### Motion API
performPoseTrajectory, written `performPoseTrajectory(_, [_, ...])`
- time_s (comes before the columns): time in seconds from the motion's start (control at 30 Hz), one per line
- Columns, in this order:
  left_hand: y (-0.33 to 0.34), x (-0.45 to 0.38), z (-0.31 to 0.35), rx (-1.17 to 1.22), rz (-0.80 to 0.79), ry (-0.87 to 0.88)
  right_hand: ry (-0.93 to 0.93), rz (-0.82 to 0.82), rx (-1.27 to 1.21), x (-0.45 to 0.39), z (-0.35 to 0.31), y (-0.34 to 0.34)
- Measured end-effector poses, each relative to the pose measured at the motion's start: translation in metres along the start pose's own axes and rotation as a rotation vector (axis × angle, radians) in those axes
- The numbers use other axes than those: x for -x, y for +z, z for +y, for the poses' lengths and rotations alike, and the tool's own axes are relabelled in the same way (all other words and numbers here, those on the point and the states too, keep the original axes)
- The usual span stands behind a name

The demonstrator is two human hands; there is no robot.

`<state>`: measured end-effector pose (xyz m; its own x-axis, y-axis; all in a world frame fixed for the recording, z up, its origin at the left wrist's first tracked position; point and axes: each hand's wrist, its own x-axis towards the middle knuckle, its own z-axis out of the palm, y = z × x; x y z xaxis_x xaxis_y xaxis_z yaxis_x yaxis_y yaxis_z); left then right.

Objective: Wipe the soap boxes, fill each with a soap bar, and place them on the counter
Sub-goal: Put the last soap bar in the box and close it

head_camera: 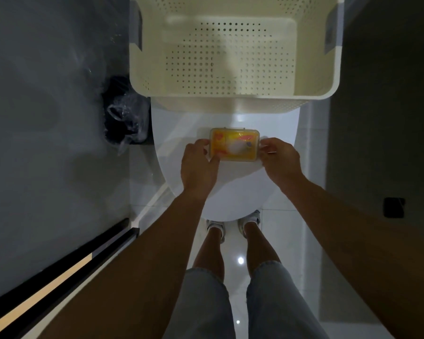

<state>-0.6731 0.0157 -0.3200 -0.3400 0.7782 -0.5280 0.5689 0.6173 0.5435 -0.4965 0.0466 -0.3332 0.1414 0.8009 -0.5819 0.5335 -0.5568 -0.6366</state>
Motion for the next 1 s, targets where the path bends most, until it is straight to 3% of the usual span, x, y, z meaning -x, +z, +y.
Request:
performPoseTrajectory(0.23, [0.001,-0.010,0.007,0.005,-0.024,-0.052,-0.049,0.009,0.065,0.000,-0.004,0.003])
performPoseTrajectory(0.57, [-0.004,0.016,0.018,0.261,-0.071,-0.027,0.042,0.085,-0.140,0.037,-0.008,-0.031])
performPoseTrajectory(0.73, [-0.024,0.042,0.068,0.367,-0.089,0.064,0.063,0.123,-0.237,0.071,-0.035,-0.076])
performPoseTrajectory(1.0, [-0.090,0.072,0.183,0.467,-0.123,0.313,-0.092,0.251,-0.510,0.118,-0.104,-0.157])
